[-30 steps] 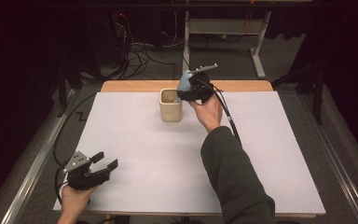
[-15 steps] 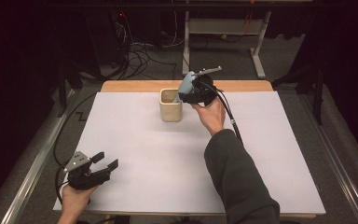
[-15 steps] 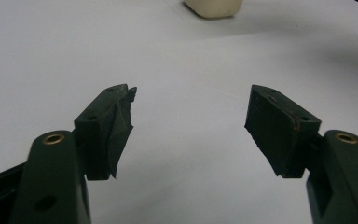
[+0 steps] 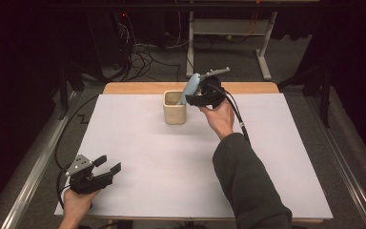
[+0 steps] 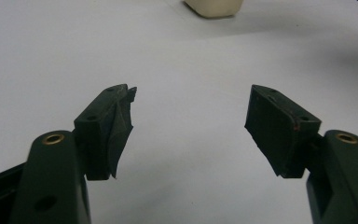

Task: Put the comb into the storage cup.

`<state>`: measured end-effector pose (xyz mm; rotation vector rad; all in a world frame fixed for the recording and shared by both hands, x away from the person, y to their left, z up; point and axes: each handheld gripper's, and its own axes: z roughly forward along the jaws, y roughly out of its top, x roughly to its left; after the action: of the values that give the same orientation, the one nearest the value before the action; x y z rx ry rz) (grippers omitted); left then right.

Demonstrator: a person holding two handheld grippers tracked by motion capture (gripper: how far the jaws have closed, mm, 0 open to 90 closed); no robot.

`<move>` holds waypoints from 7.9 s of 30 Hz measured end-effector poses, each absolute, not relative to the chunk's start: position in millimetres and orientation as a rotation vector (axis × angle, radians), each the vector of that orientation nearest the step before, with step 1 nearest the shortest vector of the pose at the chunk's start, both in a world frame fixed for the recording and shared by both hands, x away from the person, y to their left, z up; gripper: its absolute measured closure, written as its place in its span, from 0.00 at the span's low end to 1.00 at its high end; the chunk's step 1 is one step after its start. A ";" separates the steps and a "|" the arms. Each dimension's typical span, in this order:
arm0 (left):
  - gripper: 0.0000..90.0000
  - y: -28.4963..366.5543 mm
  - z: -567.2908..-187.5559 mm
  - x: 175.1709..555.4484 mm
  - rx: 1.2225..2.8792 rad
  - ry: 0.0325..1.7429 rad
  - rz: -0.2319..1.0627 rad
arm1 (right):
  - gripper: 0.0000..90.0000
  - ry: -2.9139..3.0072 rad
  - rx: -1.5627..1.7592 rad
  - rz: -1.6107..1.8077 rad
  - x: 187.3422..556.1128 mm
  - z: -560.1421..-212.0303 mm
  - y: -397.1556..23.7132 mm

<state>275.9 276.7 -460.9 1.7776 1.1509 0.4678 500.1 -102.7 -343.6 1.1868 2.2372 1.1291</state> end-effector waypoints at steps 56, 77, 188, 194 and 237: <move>0.36 275.6 -461.1 275.6 1.787 1.153 0.471 | 0.37 2.180 1.153 1.127 469.2 -335.2 -153.2; 0.36 275.6 -461.1 275.4 1.788 1.154 0.471 | 0.36 2.173 1.131 1.127 455.9 -332.3 -173.0; 0.36 274.5 -461.7 275.5 1.784 1.163 0.480 | 0.36 2.080 1.128 1.202 377.8 -335.7 -275.4; 0.36 274.6 -461.9 275.6 1.781 1.165 0.478 | 0.36 2.080 1.137 1.197 371.5 -341.7 -281.9; 0.37 272.9 -461.7 275.0 1.783 1.161 0.479 | 0.31 1.996 1.185 1.295 332.8 -362.5 -304.9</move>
<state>275.0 272.9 -461.7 1.7834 1.1614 0.4791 332.8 -304.9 -362.5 1.1851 1.9957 1.2950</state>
